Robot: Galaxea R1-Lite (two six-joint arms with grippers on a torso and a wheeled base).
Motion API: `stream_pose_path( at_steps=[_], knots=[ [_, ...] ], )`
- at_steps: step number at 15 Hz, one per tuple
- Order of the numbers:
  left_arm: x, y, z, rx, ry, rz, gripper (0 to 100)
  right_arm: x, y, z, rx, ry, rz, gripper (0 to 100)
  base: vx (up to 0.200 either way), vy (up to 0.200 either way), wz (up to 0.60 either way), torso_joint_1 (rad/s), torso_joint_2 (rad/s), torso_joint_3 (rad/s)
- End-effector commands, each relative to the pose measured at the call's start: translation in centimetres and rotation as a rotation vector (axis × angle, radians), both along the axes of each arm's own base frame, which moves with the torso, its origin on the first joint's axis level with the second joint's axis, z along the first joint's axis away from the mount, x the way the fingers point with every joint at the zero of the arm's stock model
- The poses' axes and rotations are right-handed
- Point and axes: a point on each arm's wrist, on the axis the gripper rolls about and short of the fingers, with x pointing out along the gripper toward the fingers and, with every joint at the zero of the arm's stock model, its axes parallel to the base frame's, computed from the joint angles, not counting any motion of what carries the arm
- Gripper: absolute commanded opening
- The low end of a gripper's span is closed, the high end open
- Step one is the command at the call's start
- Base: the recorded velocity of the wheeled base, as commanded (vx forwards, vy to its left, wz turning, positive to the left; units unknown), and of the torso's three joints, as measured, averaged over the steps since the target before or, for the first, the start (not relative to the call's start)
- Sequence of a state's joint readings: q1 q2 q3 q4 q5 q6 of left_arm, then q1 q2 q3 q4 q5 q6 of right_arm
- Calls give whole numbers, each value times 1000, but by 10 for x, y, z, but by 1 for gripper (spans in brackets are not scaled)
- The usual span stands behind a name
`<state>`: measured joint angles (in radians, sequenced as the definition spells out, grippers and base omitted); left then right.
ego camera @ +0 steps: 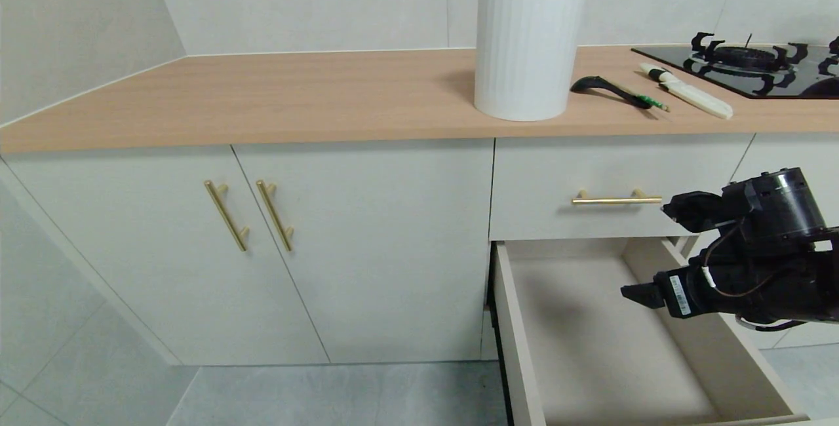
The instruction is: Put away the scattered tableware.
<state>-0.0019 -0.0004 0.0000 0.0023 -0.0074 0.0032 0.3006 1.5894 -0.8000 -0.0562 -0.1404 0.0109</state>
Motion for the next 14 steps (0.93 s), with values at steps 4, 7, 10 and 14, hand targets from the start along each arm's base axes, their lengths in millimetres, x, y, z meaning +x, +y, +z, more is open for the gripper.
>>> stream_pose_path(
  at_steps=[4,7,10,14],
  knots=[
    [0,0,0,0,0,0,100,-2,-1,4,3,-17,-2,100,0,0,0,164,-502,-292],
    [0,0,0,0,0,0,100,-1,-1,6,6,-22,-2,100,0,0,0,176,-483,-289],
    [0,0,0,0,0,0,100,2,-2,4,1,-20,-6,100,0,0,0,188,-471,-281],
    [0,0,0,0,0,0,100,20,-1,21,11,-164,10,100,0,0,0,118,-272,-159]
  ],
)
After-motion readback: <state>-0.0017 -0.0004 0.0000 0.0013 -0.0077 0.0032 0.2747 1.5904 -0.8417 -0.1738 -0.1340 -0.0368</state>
